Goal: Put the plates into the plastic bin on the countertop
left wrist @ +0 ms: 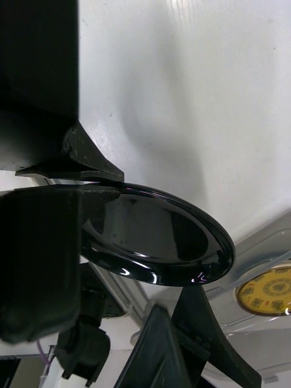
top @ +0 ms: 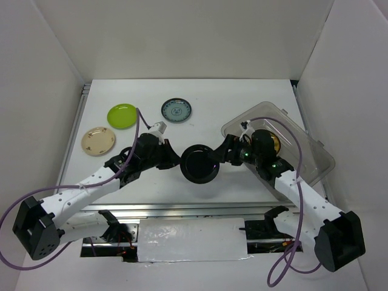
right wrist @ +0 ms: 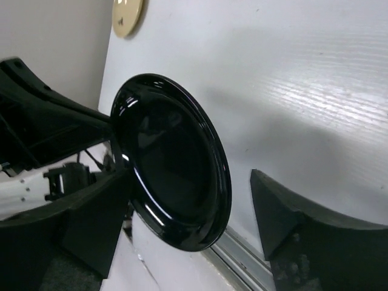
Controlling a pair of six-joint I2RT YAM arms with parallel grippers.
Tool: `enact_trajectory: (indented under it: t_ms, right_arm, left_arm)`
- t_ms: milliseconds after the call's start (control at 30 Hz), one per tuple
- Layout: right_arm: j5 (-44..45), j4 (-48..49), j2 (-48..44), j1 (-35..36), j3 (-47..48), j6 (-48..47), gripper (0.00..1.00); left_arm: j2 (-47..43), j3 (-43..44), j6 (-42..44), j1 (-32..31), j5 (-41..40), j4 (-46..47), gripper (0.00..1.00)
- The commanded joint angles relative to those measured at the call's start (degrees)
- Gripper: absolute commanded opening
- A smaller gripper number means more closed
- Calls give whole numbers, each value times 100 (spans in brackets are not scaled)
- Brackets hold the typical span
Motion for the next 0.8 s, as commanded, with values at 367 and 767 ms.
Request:
enact_trajectory:
  t_ms: [367,767]
  right_arm:
    - [134,512,-134,386,179,-58,7]
    - [3095,-869,-1057,-1808,101,1603,0]
  left_arm:
    - [-253,414,17,305,419,214,0]
    - [-569,274,-467,787,-917,-840,99]
